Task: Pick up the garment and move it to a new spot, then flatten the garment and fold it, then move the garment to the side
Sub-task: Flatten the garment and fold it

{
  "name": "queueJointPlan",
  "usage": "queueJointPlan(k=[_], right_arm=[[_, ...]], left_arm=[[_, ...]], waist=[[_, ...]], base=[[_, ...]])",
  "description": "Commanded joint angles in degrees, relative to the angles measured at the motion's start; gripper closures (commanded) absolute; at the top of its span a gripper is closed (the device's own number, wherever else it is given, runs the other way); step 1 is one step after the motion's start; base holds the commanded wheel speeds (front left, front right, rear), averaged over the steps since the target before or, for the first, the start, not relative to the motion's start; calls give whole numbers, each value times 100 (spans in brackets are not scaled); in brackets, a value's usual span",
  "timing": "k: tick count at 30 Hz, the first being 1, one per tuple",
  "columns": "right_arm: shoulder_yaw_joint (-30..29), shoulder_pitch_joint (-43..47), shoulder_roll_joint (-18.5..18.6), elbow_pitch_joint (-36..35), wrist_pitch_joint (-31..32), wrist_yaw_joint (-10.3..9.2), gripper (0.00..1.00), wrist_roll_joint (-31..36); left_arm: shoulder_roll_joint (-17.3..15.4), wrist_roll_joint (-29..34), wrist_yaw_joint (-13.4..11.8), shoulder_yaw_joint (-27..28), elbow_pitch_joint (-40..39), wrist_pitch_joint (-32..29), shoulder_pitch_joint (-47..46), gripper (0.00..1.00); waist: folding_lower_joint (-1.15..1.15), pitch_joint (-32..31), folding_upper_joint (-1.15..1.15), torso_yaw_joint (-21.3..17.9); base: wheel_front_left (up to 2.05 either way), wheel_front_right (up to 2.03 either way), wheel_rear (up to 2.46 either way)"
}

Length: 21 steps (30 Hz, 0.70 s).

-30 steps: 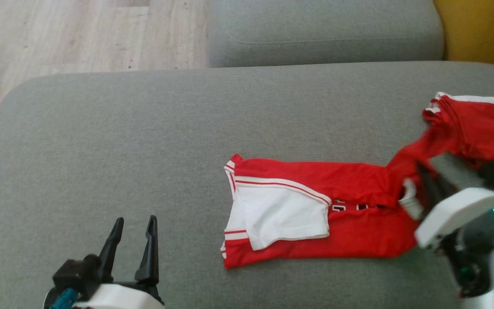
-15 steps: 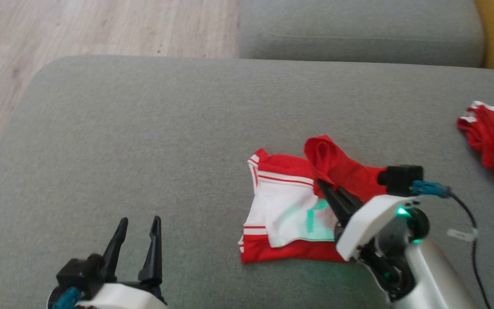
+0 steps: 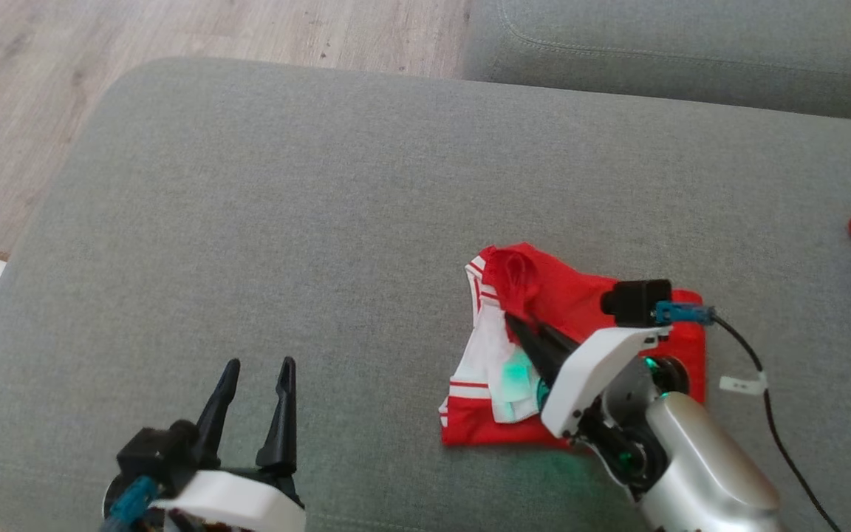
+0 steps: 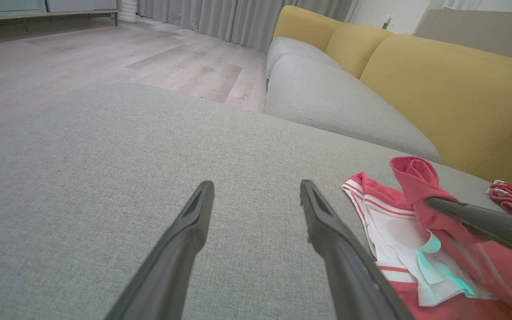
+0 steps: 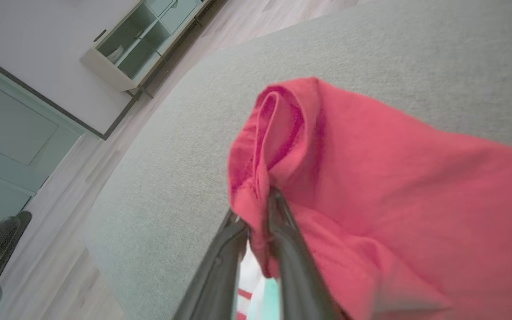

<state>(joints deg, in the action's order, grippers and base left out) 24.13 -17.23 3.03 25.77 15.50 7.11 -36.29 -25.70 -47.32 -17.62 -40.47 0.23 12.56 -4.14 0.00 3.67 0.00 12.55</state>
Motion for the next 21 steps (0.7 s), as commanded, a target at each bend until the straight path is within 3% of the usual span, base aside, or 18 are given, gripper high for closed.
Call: queueJointPlan(k=[1, 2, 10, 16, 21], right_arm=[[313, -368, -14, -62, -160, 37, 11, -271], [410, -412, -14, -20, -197, 37, 0, -371], [566, -777, -15, 147, -747, 37, 0, -532], [-109, -892, -15, 129, -1315, 37, 0, 763], [-767, -645, -15, -169, -1467, 37, 0, 1460]], left_arm=[[-13, 71, 35, 222, -79, 81, -335, 0], [0, 69, 43, 223, -60, 88, -338, 0], [86, 68, 70, 211, 19, 123, -327, 0], [120, 86, 68, 170, 25, 129, -315, 0], [131, 99, 56, 156, 25, 128, -328, 0]], waist=[[0, -5, 0, 7], [0, -7, 0, 6], [0, -71, 0, -133], [0, -124, 0, -318], [0, -154, 0, -427]], base=[[0, 0, 0], [0, 0, 0], [0, 0, 0], [0, 0, 0], [0, 0, 0]])
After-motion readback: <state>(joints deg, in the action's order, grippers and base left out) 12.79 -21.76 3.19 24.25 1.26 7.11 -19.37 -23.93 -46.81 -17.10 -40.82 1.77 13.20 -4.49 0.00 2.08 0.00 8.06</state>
